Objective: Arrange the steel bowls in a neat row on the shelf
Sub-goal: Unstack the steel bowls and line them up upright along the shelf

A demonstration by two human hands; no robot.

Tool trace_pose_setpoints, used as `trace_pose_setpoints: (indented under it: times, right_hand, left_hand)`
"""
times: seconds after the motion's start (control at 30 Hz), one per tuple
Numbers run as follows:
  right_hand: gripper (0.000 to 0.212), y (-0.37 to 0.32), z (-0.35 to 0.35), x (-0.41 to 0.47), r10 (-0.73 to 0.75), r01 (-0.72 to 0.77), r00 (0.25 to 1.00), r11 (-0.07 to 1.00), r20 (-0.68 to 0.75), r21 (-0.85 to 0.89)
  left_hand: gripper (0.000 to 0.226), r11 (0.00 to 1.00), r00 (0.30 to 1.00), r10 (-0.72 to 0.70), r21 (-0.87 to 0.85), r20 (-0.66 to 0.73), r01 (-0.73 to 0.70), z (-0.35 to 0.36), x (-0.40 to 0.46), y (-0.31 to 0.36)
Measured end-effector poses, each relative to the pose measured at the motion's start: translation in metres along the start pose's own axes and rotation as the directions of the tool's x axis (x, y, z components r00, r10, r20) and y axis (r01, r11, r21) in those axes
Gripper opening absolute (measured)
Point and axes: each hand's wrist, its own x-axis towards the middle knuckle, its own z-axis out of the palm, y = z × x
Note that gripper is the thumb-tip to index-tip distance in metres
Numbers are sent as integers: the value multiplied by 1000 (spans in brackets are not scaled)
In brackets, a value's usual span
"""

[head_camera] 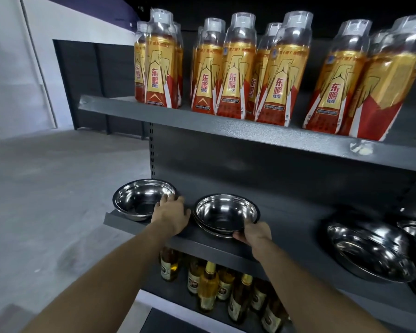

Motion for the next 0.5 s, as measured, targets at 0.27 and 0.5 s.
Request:
trace_pose_setpoints:
  times: [0.27, 0.5]
  right_hand:
    - [31, -1, 2, -5, 11, -11, 999, 1000, -30, 0]
    - [30, -8, -8, -16, 25, -29, 999, 992, -34, -126]
  left_hand:
    - [52, 1000, 1000, 27, 0, 9, -27, 6, -2, -4]
    - [50, 994, 994, 105, -16, 15, -105, 8, 3, 9]
